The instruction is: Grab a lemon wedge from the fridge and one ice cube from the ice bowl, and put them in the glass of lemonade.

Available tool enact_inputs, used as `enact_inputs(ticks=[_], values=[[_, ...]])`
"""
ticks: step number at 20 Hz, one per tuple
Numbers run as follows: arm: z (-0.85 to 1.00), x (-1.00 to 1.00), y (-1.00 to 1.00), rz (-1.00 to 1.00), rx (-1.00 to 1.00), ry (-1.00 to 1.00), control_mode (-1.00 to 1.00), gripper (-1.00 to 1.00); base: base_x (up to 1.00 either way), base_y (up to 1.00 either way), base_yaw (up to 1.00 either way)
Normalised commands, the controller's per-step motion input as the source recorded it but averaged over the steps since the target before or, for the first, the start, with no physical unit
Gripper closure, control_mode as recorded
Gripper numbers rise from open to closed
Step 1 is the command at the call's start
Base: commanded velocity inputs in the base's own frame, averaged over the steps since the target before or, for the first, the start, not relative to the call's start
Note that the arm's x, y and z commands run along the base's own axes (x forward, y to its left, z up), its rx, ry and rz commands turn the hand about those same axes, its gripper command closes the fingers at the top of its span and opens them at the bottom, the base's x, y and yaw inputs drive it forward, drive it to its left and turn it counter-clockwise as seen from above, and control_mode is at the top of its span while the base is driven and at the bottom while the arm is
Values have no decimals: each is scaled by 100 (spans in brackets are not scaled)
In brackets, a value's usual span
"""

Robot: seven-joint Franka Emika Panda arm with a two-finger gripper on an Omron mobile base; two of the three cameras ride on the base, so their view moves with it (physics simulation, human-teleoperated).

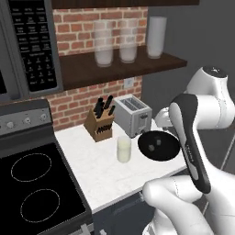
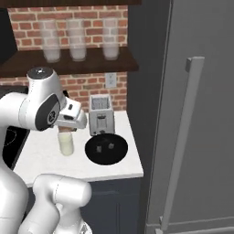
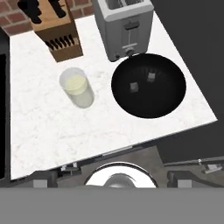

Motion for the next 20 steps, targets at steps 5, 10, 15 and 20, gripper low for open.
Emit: enact_inputs(ticks=[5, 10, 15, 20], values=[[0, 0, 0, 0, 0, 0, 100, -100, 49, 66, -31], [-16, 12, 19, -16, -4, 0, -100, -100, 12, 23, -12], [-41, 36, 4, -22, -5, 0, -100, -100, 0, 0, 0], [-51, 36, 0, -16, -3, 0, -100, -100, 0, 0, 0]])
